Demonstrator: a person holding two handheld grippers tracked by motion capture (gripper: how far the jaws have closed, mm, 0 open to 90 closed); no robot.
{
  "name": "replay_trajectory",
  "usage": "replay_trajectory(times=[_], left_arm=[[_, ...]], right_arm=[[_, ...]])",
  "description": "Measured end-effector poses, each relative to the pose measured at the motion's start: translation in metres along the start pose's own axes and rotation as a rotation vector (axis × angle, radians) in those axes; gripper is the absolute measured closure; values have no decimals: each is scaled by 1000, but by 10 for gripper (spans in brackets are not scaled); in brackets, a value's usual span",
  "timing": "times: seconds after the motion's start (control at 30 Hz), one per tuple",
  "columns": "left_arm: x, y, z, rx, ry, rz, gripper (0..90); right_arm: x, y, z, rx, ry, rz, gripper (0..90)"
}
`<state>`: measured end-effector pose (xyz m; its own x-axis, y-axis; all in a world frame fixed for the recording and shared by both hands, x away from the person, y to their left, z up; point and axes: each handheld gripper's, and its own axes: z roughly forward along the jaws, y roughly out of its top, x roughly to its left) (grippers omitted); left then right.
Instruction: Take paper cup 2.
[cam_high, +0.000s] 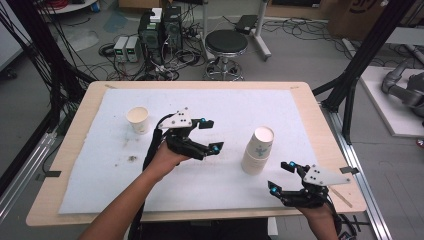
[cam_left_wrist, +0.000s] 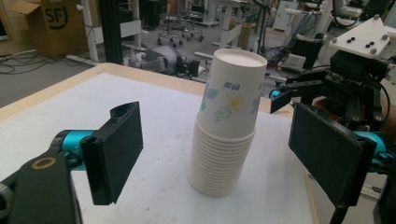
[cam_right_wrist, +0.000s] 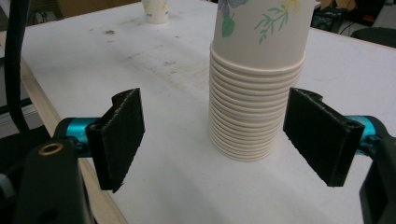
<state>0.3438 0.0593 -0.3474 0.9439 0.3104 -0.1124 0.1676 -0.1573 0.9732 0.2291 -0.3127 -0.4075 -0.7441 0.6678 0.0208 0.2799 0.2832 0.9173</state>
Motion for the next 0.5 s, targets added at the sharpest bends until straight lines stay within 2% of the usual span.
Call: replay_trajectory(times=[0.17,0.2,0.27,0.33,0.4,0.5], left_arm=[[-2,12,24,30,-36,16,166],[-2,12,24,30,-36,16,161],[-2,17,37,53,-44,22,161],[-3,19,42,60,-41,22,161],[-3,23,53,72,-55,30,161],[-5,25,61,79,-66,34,161]], right_arm=[[1,1,2,2,6,-6,211],[1,1,2,2,7,-6,211],[1,0,2,4,10,-4,211],[0,0,2,1,9,-8,211],[0,0,2,0,7,-7,211],[0,-1,1,1,8,-4,210]])
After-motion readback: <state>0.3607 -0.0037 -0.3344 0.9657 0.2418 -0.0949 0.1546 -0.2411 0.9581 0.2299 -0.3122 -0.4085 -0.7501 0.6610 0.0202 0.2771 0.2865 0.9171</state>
